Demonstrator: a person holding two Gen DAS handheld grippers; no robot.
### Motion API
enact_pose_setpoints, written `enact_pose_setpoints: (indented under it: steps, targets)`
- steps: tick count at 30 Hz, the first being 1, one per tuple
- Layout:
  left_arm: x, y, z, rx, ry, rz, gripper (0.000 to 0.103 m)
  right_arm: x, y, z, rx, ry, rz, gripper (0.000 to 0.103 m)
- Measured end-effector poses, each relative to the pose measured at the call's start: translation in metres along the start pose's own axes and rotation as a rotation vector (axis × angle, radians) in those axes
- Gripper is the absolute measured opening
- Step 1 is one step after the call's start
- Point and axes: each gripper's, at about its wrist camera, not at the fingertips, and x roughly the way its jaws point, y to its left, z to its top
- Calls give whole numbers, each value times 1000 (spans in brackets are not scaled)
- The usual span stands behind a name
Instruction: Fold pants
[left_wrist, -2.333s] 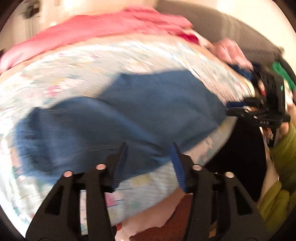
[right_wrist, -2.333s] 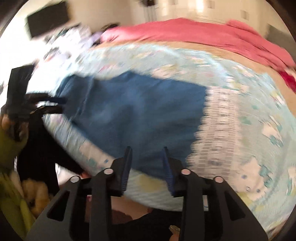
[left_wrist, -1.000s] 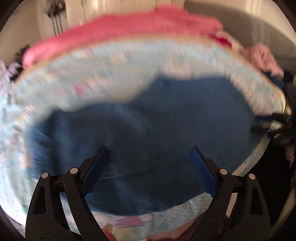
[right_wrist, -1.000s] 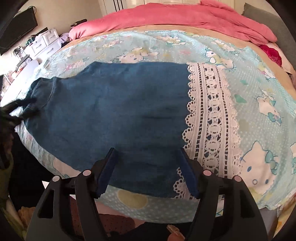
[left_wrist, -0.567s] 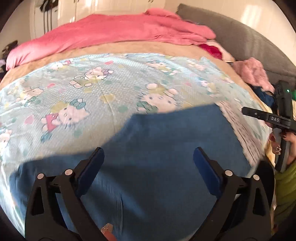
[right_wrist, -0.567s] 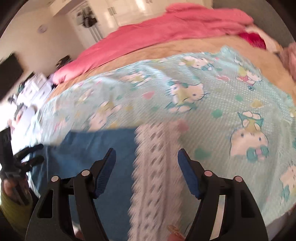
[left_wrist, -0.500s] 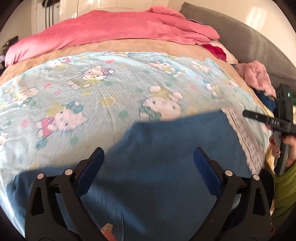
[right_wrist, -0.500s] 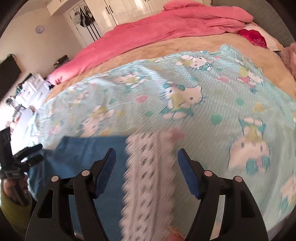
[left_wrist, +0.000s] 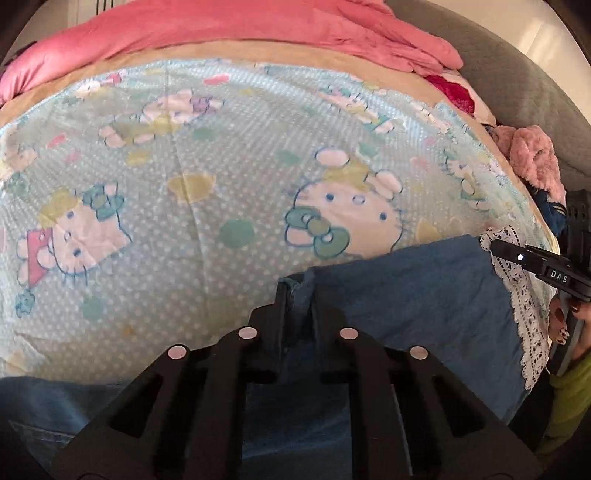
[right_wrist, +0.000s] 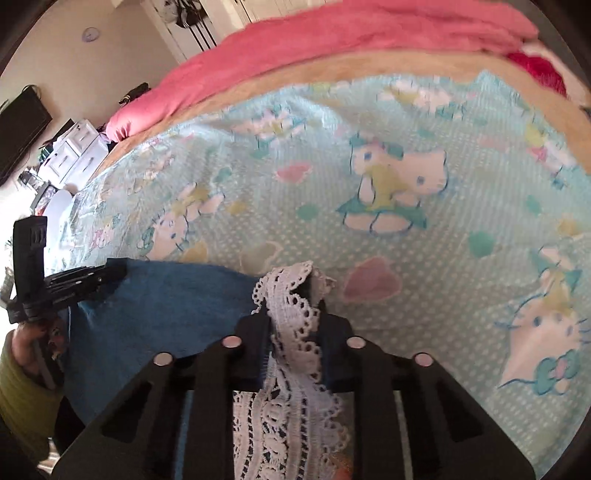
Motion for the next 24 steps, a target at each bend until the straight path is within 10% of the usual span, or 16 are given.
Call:
enact_pose_setpoints:
  steps: [5, 11, 15, 24]
  targets:
    - [-11, -9, 23, 39, -63, 32, 3, -13, 10, 26, -80, -76, -76, 18]
    - [21, -11, 31, 70, -37, 124, 3, 31, -4, 36, -80, 34, -159, 21]
    - [27, -5, 25, 77, -50, 127, 6, 30, -11, 30, -62, 21, -180, 42]
    - [-58, 2, -26, 75, -153, 76, 70, -65, 31, -32, -123, -143, -225, 73]
